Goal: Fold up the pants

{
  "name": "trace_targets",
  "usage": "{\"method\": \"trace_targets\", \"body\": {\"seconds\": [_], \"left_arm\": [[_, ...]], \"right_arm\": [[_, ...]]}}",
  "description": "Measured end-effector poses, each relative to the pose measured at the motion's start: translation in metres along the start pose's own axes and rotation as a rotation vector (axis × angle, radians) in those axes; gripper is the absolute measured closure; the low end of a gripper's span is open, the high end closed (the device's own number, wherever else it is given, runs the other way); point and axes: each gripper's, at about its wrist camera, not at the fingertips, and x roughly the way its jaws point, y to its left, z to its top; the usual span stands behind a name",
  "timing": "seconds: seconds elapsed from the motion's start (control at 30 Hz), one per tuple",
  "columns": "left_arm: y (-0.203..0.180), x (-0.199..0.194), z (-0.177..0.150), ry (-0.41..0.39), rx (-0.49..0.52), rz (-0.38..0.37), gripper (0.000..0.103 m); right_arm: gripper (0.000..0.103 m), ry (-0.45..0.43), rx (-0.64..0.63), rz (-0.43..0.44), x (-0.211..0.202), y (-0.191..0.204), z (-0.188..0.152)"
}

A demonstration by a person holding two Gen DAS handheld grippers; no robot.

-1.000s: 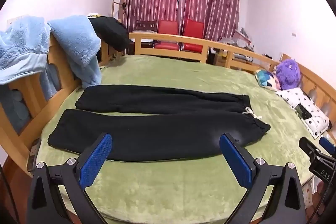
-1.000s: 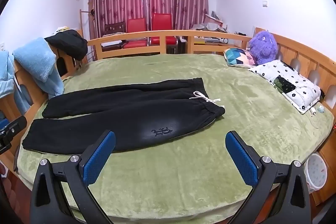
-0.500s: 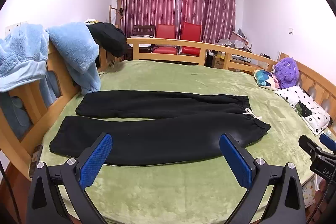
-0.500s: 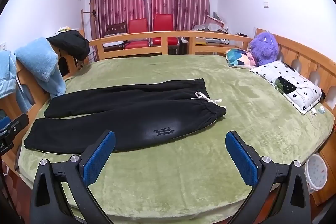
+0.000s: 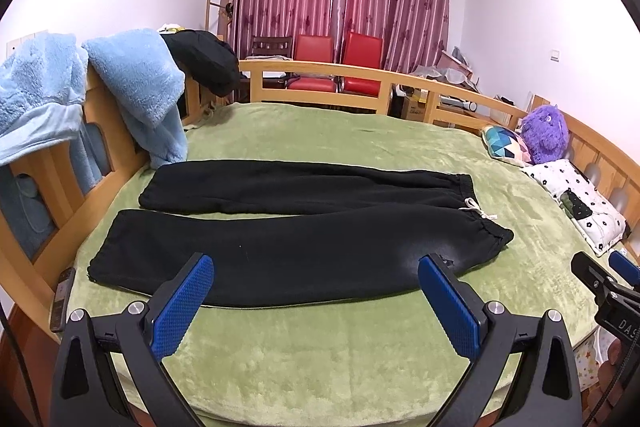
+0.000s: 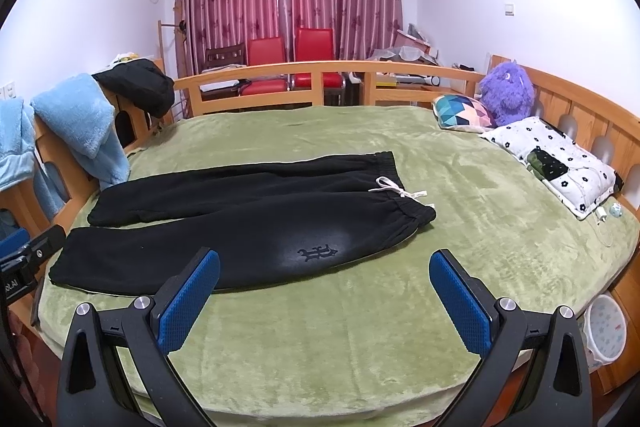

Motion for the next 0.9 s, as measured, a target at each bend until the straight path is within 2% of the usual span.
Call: {"method": "trace_targets", "body": {"seconds": [0.33, 0.9], "left_arm": [[0.003, 0.007, 0.0, 0.02, -0.009, -0.04, 0.0], [0.005, 0.004, 0.0, 0.014, -0.021, -0.058, 0.0]], "right_arm": [[0.0, 0.003, 0.006, 0.003, 0.003, 0.002, -0.002], [0.0, 0.0, -0.006, 0.01, 0.003, 0.007, -0.011]]}}
